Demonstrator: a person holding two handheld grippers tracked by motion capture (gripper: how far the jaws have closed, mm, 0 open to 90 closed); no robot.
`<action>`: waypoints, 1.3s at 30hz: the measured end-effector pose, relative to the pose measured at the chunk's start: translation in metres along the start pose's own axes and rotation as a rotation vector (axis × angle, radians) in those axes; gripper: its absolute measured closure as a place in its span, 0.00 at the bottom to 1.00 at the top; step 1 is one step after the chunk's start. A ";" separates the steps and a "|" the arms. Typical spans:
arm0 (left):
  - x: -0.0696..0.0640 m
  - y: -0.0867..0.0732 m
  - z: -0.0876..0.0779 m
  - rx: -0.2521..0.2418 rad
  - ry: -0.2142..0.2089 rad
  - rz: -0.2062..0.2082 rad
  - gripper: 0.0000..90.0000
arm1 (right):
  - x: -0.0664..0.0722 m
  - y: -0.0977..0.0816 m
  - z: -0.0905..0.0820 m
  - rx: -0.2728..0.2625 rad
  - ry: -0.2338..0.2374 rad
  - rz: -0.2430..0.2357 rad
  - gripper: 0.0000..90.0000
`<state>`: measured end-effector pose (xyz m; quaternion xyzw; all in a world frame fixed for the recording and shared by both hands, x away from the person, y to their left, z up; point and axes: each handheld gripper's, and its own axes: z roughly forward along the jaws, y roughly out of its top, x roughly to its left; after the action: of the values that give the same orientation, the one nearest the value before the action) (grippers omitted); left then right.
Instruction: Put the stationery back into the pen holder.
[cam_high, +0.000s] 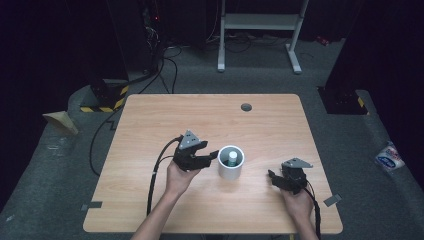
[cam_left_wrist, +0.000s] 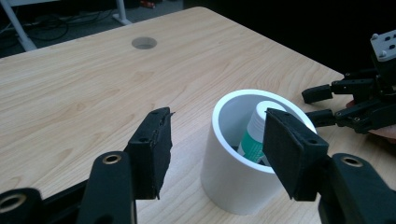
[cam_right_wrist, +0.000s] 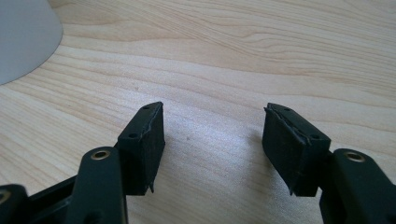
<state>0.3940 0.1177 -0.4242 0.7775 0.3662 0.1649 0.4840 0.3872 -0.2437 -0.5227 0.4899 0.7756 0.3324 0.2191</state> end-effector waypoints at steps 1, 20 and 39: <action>0.001 0.000 -0.001 -0.002 0.001 -0.001 0.47 | 0.000 0.000 0.000 -0.001 0.000 -0.002 0.43; 0.019 -0.011 -0.024 -0.011 0.052 -0.046 0.47 | 0.000 0.000 0.000 0.001 -0.001 0.004 0.43; 0.037 -0.026 -0.053 -0.023 0.108 -0.108 0.45 | 0.000 0.000 0.000 0.000 -0.001 0.002 0.43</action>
<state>0.3764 0.1853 -0.4254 0.7410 0.4315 0.1843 0.4804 0.3872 -0.2435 -0.5228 0.4907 0.7751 0.3325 0.2190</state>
